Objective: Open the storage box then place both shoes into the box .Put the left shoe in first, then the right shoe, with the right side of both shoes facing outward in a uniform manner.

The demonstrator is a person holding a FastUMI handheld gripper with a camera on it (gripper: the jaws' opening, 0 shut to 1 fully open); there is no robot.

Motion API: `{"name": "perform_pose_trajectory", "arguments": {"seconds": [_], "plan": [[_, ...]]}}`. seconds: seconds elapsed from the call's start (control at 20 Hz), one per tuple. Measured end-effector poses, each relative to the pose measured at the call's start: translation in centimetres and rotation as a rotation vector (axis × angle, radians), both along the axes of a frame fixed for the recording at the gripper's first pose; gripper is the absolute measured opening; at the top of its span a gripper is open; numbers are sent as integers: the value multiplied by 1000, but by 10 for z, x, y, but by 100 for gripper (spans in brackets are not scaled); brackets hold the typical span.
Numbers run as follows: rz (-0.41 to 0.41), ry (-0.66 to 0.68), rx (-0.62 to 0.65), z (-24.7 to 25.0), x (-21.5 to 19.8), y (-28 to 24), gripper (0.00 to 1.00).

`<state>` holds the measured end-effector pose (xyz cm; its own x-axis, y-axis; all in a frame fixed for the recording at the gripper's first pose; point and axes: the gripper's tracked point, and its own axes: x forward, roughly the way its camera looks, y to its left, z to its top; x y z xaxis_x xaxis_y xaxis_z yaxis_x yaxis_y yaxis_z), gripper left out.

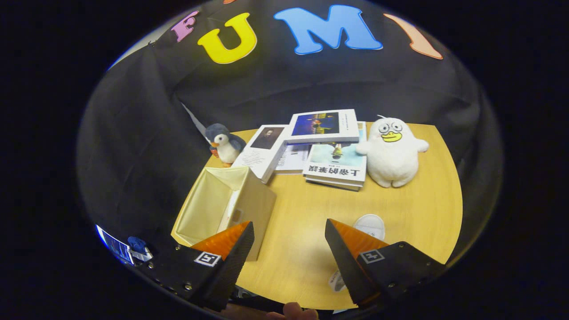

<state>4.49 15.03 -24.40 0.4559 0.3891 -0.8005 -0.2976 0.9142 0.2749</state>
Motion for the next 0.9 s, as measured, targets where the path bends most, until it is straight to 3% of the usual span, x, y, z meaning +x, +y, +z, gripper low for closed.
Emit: {"name": "perform_pose_trajectory", "arguments": {"seconds": [0.4,0.9], "plan": [[-160,100,-91,-63,-21,-95,97],[-185,235,-172,-143,-49,-135,97]]}}
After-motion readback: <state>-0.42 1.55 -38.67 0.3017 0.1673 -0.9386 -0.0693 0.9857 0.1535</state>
